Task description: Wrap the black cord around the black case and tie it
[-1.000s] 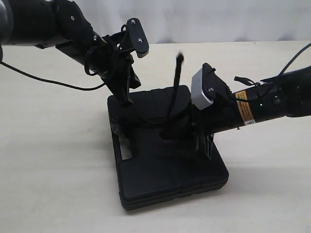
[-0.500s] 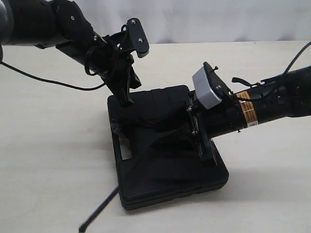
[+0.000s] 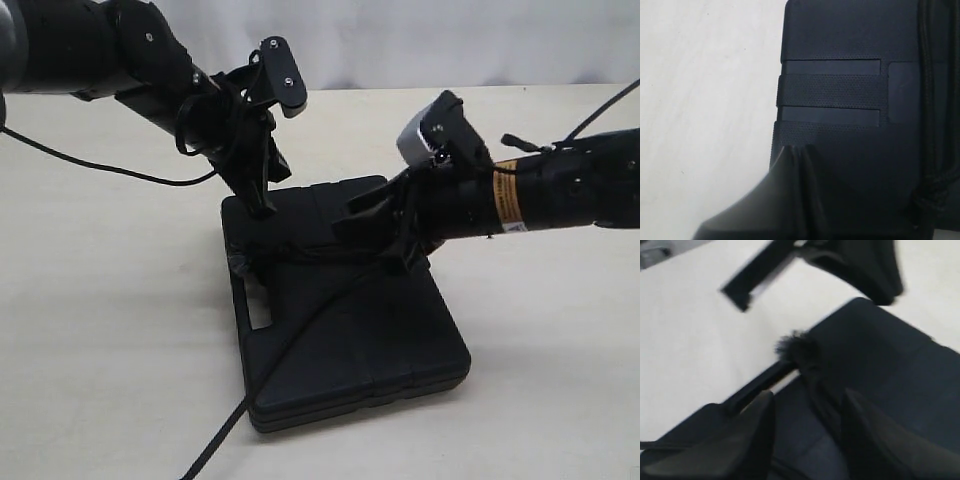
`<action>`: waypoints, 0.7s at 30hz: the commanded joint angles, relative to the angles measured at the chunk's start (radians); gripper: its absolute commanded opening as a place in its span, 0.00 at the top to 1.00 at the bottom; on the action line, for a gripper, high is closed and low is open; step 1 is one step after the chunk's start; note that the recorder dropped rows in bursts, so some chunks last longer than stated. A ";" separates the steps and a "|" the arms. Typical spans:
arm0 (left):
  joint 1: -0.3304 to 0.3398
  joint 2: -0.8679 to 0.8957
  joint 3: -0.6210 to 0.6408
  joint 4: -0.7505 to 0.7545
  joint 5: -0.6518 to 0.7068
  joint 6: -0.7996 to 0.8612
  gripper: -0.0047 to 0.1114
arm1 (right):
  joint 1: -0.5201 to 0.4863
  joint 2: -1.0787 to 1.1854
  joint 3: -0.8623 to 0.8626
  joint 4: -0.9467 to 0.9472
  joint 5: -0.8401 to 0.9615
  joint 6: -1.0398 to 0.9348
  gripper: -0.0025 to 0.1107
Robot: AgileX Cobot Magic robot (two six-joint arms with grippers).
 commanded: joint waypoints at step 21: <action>0.001 -0.221 0.228 -0.024 0.159 -0.309 0.96 | 0.001 -0.244 0.117 -0.207 0.183 0.452 0.94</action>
